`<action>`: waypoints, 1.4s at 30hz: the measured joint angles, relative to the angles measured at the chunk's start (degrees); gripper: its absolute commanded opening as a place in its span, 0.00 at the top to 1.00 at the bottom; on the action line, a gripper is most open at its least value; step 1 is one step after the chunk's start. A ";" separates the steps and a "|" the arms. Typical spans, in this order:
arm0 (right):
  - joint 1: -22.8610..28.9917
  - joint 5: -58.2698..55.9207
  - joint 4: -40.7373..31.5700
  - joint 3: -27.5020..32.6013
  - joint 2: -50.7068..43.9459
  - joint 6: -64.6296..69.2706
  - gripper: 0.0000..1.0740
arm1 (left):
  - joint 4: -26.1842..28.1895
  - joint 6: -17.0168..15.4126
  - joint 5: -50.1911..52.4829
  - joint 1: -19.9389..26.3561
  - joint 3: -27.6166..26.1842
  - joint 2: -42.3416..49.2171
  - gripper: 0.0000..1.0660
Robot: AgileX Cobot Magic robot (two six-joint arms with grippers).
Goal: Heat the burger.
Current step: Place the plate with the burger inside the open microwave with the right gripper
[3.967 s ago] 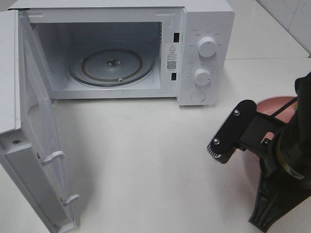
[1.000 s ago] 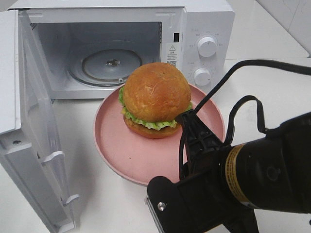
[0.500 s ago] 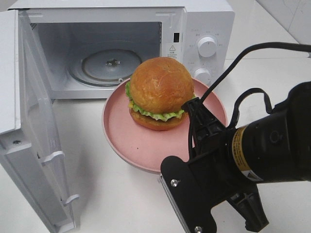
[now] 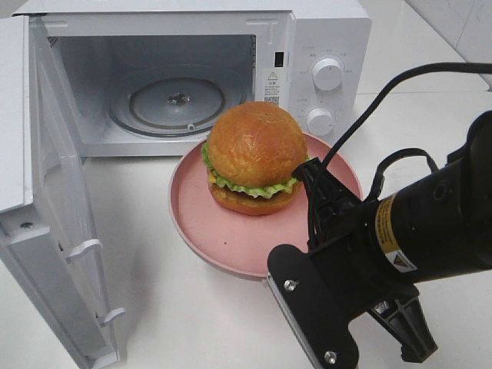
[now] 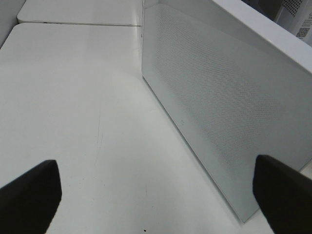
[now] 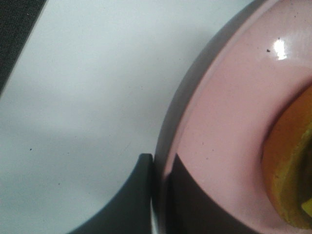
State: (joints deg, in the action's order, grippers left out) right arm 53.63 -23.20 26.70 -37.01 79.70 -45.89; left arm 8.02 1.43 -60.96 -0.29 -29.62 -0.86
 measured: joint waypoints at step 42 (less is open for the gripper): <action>-8.77 6.70 -15.01 -3.21 2.12 -23.09 1.00 | 0.00 0.00 0.00 0.00 0.00 0.00 0.07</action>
State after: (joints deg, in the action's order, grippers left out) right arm 44.86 -16.50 11.69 -40.22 81.82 -68.98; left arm 8.02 1.43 -60.96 -0.29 -29.62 -0.86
